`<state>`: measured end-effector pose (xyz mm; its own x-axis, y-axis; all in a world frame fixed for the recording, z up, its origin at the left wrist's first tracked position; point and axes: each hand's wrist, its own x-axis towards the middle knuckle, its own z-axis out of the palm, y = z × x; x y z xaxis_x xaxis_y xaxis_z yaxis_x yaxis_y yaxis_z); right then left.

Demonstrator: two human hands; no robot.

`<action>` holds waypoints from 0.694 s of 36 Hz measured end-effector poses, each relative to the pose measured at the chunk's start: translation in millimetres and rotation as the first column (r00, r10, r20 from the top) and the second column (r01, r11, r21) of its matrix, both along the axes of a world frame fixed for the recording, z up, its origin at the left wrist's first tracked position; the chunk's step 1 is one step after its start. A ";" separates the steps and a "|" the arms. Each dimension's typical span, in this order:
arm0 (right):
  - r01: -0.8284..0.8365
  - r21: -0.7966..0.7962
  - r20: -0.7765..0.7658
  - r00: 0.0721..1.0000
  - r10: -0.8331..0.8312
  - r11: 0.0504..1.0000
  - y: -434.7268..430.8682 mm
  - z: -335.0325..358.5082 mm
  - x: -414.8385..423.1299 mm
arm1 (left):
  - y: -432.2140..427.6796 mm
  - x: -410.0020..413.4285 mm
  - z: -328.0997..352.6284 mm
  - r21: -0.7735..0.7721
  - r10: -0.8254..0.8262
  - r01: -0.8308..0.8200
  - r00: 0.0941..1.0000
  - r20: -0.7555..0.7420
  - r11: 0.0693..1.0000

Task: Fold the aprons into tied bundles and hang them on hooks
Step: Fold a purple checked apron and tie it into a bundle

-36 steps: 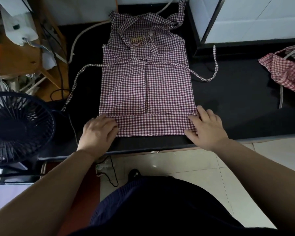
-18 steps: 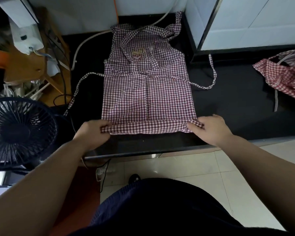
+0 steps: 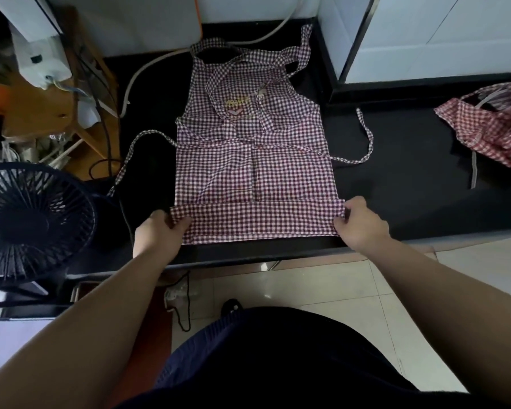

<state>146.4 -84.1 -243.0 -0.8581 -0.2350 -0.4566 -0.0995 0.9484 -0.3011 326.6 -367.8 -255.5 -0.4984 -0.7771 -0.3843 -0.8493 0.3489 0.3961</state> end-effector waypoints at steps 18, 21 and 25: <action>-0.511 0.057 0.011 0.859 0.511 0.858 0.6 8.8 -9.2 | -5.4 13.9 13.5 -0.002 -0.641 0.654 0.743 0.189 0.757; -0.362 -0.091 -0.007 0.932 0.363 0.928 4.4 18.2 -10.5 | -12.4 8.5 18.6 0.127 -0.492 0.490 0.871 -0.016 0.863; 0.090 -0.382 0.194 0.981 -0.015 0.920 2.9 24.3 -14.0 | -23.2 2.5 18.3 0.437 -0.043 0.139 0.974 -0.223 0.889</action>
